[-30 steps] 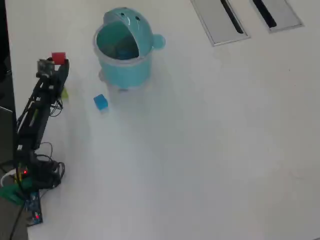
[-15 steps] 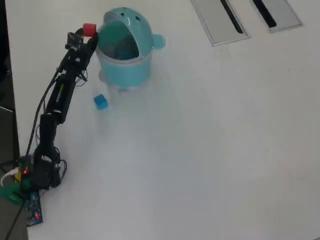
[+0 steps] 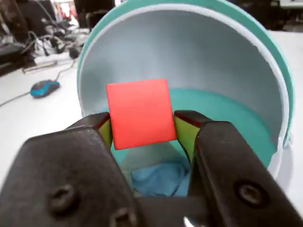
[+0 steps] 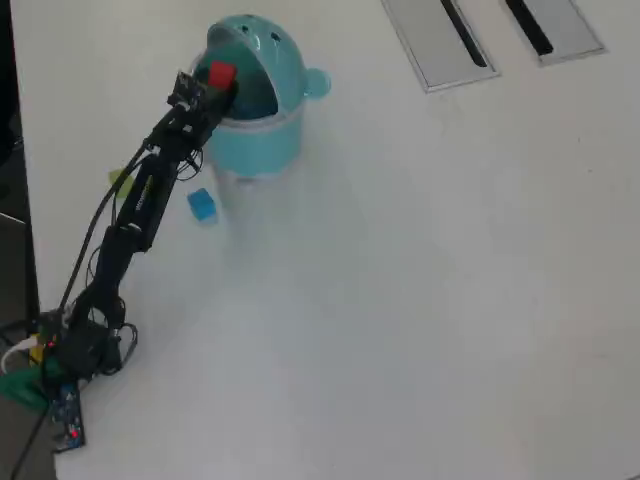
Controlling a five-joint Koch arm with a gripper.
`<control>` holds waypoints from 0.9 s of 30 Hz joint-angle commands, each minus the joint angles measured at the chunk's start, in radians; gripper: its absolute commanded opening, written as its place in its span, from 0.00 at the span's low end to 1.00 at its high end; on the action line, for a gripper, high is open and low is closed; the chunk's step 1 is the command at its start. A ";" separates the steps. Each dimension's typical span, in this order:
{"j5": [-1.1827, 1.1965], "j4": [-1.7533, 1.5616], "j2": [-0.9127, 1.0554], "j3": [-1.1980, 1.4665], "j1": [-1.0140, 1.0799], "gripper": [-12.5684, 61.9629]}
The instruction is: Grasp RGB lego blocks and put them in the bin one by one.
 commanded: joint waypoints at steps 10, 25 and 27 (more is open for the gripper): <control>-0.009 0.198 -0.018 -0.350 0.006 0.51; -0.029 0.393 0.006 -0.407 -0.055 0.59; -0.021 0.430 0.020 -0.408 -0.080 0.59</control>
